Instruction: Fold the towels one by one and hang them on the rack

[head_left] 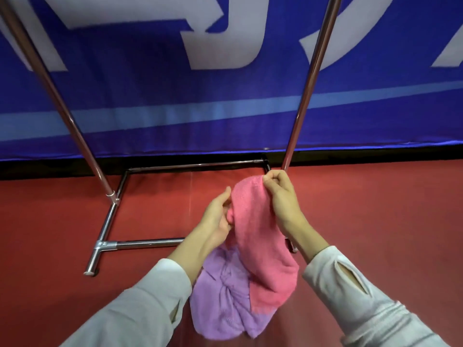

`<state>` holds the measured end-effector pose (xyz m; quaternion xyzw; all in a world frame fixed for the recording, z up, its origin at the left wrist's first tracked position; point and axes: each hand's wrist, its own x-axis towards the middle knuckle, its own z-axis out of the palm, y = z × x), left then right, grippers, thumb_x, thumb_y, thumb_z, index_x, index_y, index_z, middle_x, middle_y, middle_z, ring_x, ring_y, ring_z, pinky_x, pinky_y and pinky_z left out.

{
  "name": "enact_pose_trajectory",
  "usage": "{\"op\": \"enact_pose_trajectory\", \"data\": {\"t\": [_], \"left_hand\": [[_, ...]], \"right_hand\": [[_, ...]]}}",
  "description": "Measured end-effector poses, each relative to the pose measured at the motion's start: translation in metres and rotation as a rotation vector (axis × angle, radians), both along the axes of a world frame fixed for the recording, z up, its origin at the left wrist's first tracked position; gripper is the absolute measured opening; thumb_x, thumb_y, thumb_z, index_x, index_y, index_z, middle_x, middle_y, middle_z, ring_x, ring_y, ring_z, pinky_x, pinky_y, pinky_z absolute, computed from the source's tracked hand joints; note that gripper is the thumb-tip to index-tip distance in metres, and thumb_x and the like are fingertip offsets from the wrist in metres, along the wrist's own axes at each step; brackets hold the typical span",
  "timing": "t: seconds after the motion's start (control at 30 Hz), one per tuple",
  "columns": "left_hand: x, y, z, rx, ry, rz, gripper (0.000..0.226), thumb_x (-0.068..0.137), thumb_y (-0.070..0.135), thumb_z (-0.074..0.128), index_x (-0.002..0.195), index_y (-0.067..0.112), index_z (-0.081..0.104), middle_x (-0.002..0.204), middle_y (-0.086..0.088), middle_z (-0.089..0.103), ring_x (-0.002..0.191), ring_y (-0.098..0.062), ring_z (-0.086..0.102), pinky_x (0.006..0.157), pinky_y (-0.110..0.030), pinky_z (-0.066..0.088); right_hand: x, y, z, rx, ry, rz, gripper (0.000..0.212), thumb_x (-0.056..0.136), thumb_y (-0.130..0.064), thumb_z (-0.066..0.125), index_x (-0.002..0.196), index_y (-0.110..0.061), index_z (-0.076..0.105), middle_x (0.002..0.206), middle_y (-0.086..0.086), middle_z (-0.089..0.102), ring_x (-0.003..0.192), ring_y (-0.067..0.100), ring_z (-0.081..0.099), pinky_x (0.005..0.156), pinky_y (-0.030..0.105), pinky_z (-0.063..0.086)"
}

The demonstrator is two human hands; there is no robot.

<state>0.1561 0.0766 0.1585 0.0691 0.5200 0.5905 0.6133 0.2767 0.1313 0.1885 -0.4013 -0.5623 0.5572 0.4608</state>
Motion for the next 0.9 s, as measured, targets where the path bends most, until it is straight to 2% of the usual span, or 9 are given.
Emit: {"op": "enact_pose_trajectory", "data": {"t": [0.1,0.2,0.3,0.4,0.53,0.6,0.7,0.8,0.9], "left_hand": [[0.0,-0.001,0.065,0.13,-0.042,0.001,0.017,0.095,0.011,0.053,0.085,0.005,0.065,0.062,-0.004,0.067,0.051,-0.01,0.061,0.051,-0.02,0.05],[-0.005,-0.008,0.127,0.293,0.132,-0.032,0.016,0.09,-0.002,0.053,0.104,-0.003,0.061,0.089,-0.017,0.065,0.072,-0.018,0.064,0.064,-0.024,0.056],[-0.005,-0.024,0.192,0.362,0.435,-0.11,0.012,0.094,0.0,0.052,0.098,0.007,0.061,0.079,-0.009,0.064,0.058,-0.012,0.061,0.051,-0.02,0.051],[0.002,-0.044,0.245,0.411,0.736,-0.245,0.018,0.092,0.001,0.051,0.099,0.015,0.062,0.072,-0.002,0.059,0.054,-0.01,0.052,0.051,-0.019,0.043],[0.009,-0.067,0.292,0.519,0.973,-0.338,0.026,0.088,-0.004,0.05,0.105,0.013,0.06,0.072,0.001,0.062,0.053,-0.004,0.054,0.052,-0.016,0.043],[0.01,-0.075,0.307,0.547,1.058,-0.371,0.027,0.088,-0.004,0.049,0.105,0.014,0.06,0.073,0.002,0.063,0.059,-0.004,0.054,0.057,-0.016,0.042],[0.01,-0.087,0.323,0.574,1.156,-0.354,0.027,0.09,-0.004,0.047,0.105,0.014,0.061,0.073,0.003,0.06,0.051,0.007,0.048,0.055,-0.011,0.037],[0.005,-0.096,0.329,0.572,1.205,-0.277,0.025,0.09,-0.001,0.048,0.101,0.017,0.062,0.076,0.004,0.059,0.049,0.006,0.045,0.054,-0.01,0.037],[-0.005,-0.102,0.323,0.53,1.26,-0.197,0.025,0.09,0.001,0.047,0.1,0.019,0.061,0.079,0.005,0.061,0.06,-0.004,0.049,0.058,-0.014,0.039]], "right_hand": [[0.003,-0.009,0.045,0.008,0.067,0.023,0.031,0.092,0.005,0.048,0.072,-0.019,0.048,0.056,-0.014,0.046,0.05,-0.003,0.038,0.053,0.014,0.031],[0.007,-0.021,0.088,0.004,0.058,0.098,0.031,0.09,0.004,0.052,0.069,-0.019,0.05,0.056,-0.012,0.049,0.049,-0.003,0.04,0.055,0.017,0.031],[0.014,-0.036,0.123,0.001,-0.055,0.213,0.028,0.093,-0.006,0.054,0.068,-0.019,0.052,0.052,-0.016,0.05,0.05,-0.001,0.041,0.055,0.02,0.031],[0.016,-0.053,0.159,0.034,-0.142,0.234,0.007,0.096,-0.016,0.053,0.09,-0.017,0.056,0.075,-0.007,0.056,0.056,0.004,0.047,0.055,0.021,0.037],[0.018,-0.07,0.205,0.151,-0.133,0.289,0.046,0.092,-0.007,0.057,0.133,-0.027,0.048,0.12,-0.001,0.059,0.082,0.009,0.061,0.064,0.017,0.048],[0.018,-0.08,0.219,0.217,-0.198,0.356,0.039,0.092,-0.01,0.058,0.129,-0.023,0.055,0.122,-0.002,0.063,0.086,0.002,0.06,0.063,0.011,0.044],[0.017,-0.094,0.226,0.249,-0.241,0.436,0.017,0.094,-0.014,0.059,0.109,-0.018,0.065,0.101,-0.011,0.07,0.078,-0.01,0.06,0.063,0.004,0.041],[0.011,-0.105,0.223,0.261,-0.202,0.459,0.005,0.094,-0.011,0.059,0.093,-0.014,0.063,0.082,-0.009,0.065,0.074,-0.001,0.059,0.071,0.011,0.043],[0.0,-0.108,0.215,0.28,-0.23,0.242,0.013,0.095,-0.015,0.057,0.083,-0.016,0.051,0.075,-0.004,0.053,0.068,0.008,0.047,0.065,0.022,0.038]]}}
